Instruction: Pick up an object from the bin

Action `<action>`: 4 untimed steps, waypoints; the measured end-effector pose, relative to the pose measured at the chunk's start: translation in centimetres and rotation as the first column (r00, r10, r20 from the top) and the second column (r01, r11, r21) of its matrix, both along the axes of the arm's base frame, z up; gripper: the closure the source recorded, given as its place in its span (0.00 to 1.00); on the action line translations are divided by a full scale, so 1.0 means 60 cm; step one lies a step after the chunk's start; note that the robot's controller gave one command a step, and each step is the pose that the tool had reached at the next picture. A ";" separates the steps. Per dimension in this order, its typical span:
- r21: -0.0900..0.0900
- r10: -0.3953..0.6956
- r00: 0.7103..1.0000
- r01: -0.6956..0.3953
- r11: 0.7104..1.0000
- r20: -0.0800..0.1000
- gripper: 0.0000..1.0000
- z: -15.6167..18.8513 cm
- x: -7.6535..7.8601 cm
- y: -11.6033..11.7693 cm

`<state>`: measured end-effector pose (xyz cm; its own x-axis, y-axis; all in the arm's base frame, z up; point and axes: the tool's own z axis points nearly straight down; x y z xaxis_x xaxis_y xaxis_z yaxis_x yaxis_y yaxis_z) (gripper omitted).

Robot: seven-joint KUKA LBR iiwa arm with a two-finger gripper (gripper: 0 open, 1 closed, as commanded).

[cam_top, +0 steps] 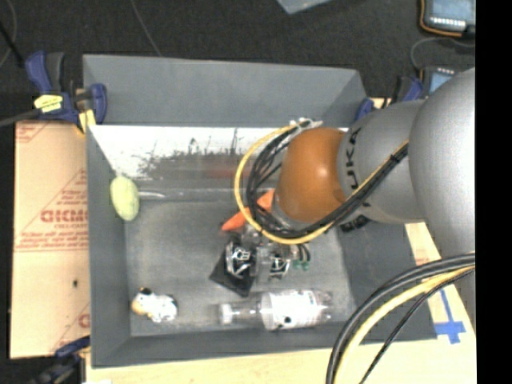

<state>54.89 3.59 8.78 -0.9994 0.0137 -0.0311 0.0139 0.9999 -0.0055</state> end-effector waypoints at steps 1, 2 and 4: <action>0.000 0.001 1.000 -0.001 1.000 0.000 1.00 0.000 0.000 0.000; -0.002 0.016 1.000 -0.016 1.000 0.001 1.00 0.000 0.006 -0.001; -0.001 0.039 0.999 -0.039 0.999 0.024 1.00 0.014 0.005 -0.013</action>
Offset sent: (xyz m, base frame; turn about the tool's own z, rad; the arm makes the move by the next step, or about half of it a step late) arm 0.0048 0.0006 -0.0088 -0.0408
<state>55.21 2.82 9.62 -0.9982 -0.0256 -0.0549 -0.0253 0.9997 -0.0060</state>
